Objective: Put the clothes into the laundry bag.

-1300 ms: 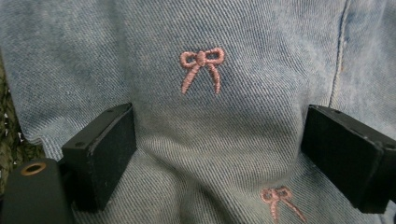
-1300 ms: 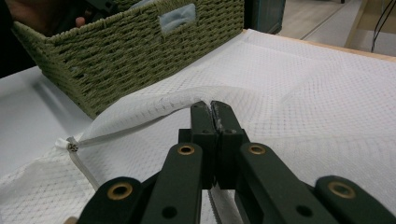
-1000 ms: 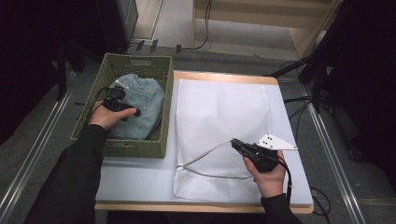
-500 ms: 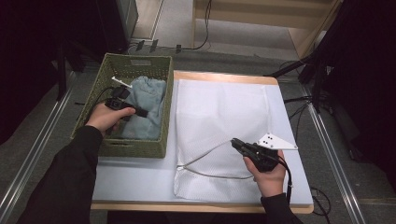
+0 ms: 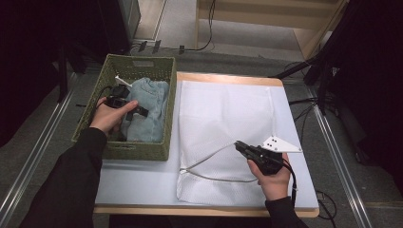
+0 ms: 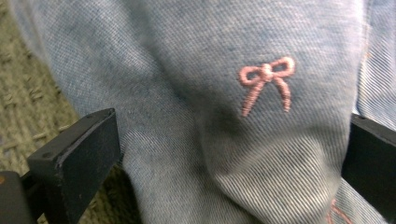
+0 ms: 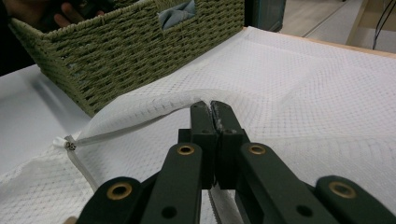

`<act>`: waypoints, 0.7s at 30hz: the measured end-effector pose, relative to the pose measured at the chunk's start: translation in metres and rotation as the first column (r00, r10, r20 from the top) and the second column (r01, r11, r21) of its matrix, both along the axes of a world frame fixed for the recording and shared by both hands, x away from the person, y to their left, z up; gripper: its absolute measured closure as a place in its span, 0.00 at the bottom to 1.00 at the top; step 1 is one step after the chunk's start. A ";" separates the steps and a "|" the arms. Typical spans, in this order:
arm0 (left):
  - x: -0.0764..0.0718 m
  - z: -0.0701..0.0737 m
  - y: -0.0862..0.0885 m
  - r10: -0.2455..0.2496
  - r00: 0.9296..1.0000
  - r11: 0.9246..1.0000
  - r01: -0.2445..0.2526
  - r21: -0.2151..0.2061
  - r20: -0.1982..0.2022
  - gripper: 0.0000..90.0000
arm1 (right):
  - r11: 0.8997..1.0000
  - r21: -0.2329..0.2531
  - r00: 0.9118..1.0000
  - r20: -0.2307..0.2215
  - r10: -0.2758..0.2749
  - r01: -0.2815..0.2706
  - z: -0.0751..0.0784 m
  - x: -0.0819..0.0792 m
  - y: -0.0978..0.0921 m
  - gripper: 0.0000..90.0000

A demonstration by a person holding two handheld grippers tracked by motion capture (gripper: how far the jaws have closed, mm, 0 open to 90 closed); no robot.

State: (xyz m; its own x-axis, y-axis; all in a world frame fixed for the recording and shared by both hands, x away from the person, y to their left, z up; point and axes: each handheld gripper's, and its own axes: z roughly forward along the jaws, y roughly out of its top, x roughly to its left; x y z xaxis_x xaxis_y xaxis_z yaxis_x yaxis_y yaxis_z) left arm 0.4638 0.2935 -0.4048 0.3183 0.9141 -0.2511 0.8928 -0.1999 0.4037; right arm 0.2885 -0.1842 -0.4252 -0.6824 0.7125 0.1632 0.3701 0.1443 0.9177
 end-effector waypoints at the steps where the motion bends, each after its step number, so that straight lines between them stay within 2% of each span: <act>1: 0.000 -0.001 0.000 -0.005 1.000 1.000 0.005 0.004 -0.002 0.00 | 1.000 0.001 1.000 0.003 -0.001 0.001 0.000 0.000 -0.001 1.00; 2: 0.001 -0.004 -0.001 -0.006 1.000 1.000 0.006 0.005 -0.014 0.00 | 1.000 0.000 1.000 0.003 -0.002 0.002 0.000 0.000 -0.001 1.00; 5: 0.001 -0.013 -0.004 -0.039 0.995 0.999 0.037 -0.015 -0.096 0.00 | 1.000 0.005 1.000 0.001 -0.002 0.002 0.000 0.000 -0.002 1.00; 6: 0.001 -0.013 -0.004 -0.039 0.995 0.999 0.037 -0.015 -0.096 0.00 | 1.000 0.006 1.000 0.000 -0.002 0.002 0.000 0.001 -0.002 1.00; 7: 0.000 -0.024 -0.009 -0.079 0.981 0.997 0.074 -0.035 -0.176 0.00 | 1.000 0.001 1.000 -0.001 -0.002 0.002 -0.001 0.001 -0.001 1.00; 9: 0.001 -0.021 -0.011 -0.074 0.979 0.997 0.071 -0.023 -0.188 0.04 | 1.000 -0.001 1.000 -0.003 -0.001 0.001 -0.001 0.001 -0.001 1.00; 10: 0.000 -0.019 -0.011 -0.084 0.979 0.996 0.078 -0.038 -0.186 0.07 | 1.000 -0.002 1.000 -0.001 -0.001 0.001 -0.001 0.001 -0.001 1.00; 11: 0.000 -0.018 -0.011 -0.097 0.977 0.994 0.085 -0.068 -0.190 0.18 | 1.000 -0.001 1.000 -0.003 0.000 0.000 -0.001 0.001 0.000 1.00; 13: -0.001 -0.014 -0.011 -0.120 0.978 0.990 0.105 -0.096 -0.169 0.33 | 1.000 -0.003 1.000 -0.002 -0.001 0.001 -0.002 0.001 0.000 1.00; 14: -0.002 -0.011 -0.011 -0.138 0.981 0.982 0.118 -0.147 -0.134 0.40 | 1.000 -0.003 1.000 -0.002 -0.001 0.001 -0.002 0.001 0.000 1.00; 15: -0.002 -0.009 -0.010 -0.141 0.983 0.974 0.116 -0.197 -0.117 0.49 | 1.000 -0.004 1.000 0.000 0.000 0.000 -0.002 0.001 0.001 1.00; 16: -0.002 -0.005 -0.010 -0.155 0.985 0.954 0.127 -0.270 -0.082 0.54 | 1.000 -0.004 1.000 -0.001 0.000 0.000 -0.002 0.001 0.001 1.00; 17: -0.003 -0.003 -0.011 -0.164 0.985 0.940 0.140 -0.311 -0.054 0.57 | 1.000 -0.005 1.000 -0.002 0.001 -0.001 -0.002 0.001 0.001 1.00; 18: -0.003 -0.001 -0.013 -0.171 0.985 0.932 0.149 -0.330 -0.037 0.57 | 1.000 -0.005 1.000 -0.002 0.002 -0.002 -0.002 0.001 0.001 1.00; 20: -0.002 -0.001 -0.014 -0.154 0.987 0.932 0.133 -0.337 -0.037 0.55 | 1.000 -0.007 1.000 -0.002 0.002 -0.002 -0.002 0.001 0.001 1.00; 21: -0.002 -0.001 -0.014 -0.140 0.989 0.930 0.116 -0.349 -0.046 0.49 | 1.000 -0.006 1.000 -0.005 0.002 -0.002 -0.003 0.001 0.002 1.00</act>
